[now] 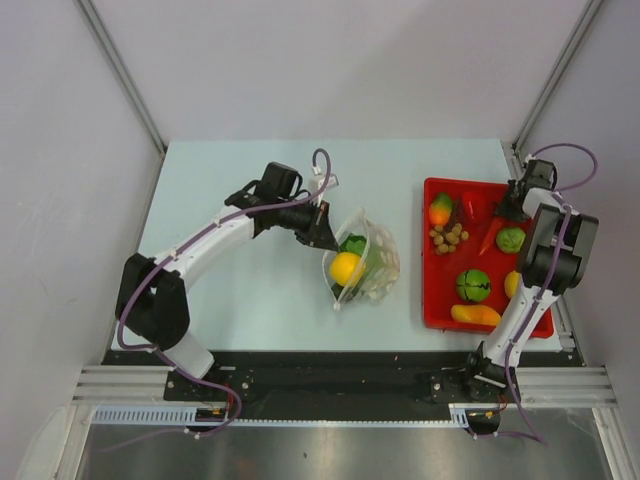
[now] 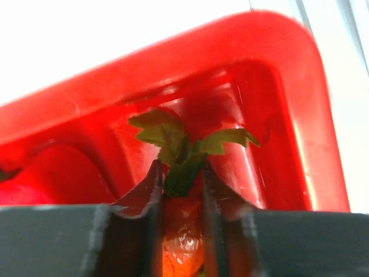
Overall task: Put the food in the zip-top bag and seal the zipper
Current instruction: Pick up the fake vegetable from the bin, then place the fake vegetable in the zipper food storage bag, then zip the zipper food storage bag at the center of the board.
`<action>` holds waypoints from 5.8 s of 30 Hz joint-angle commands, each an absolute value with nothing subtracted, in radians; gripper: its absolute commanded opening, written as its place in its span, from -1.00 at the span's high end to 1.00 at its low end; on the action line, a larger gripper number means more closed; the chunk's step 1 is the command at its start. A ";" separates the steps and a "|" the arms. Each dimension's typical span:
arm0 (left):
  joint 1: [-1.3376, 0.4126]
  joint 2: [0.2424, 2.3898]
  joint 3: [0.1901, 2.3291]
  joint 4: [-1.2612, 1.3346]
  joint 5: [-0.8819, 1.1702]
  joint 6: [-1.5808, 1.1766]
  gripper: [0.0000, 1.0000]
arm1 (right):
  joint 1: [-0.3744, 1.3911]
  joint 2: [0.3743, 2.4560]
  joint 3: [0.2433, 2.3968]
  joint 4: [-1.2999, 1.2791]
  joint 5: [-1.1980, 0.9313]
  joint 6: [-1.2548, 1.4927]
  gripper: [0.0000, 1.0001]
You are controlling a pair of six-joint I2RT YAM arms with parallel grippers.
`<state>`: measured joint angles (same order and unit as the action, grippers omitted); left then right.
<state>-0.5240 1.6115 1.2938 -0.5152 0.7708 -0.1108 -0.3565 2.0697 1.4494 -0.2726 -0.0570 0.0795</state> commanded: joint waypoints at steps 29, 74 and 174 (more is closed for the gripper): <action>-0.532 1.649 1.500 -0.742 0.868 -0.213 1.00 | 0.305 1.128 1.371 -0.196 -0.773 -0.150 1.00; -0.506 1.672 1.485 -0.745 0.950 -0.203 1.00 | 0.422 1.358 0.991 -0.138 -1.138 -1.173 0.65; -0.937 1.315 1.215 -0.493 0.614 0.469 1.00 | 0.367 1.257 1.111 0.007 -0.879 0.074 -0.56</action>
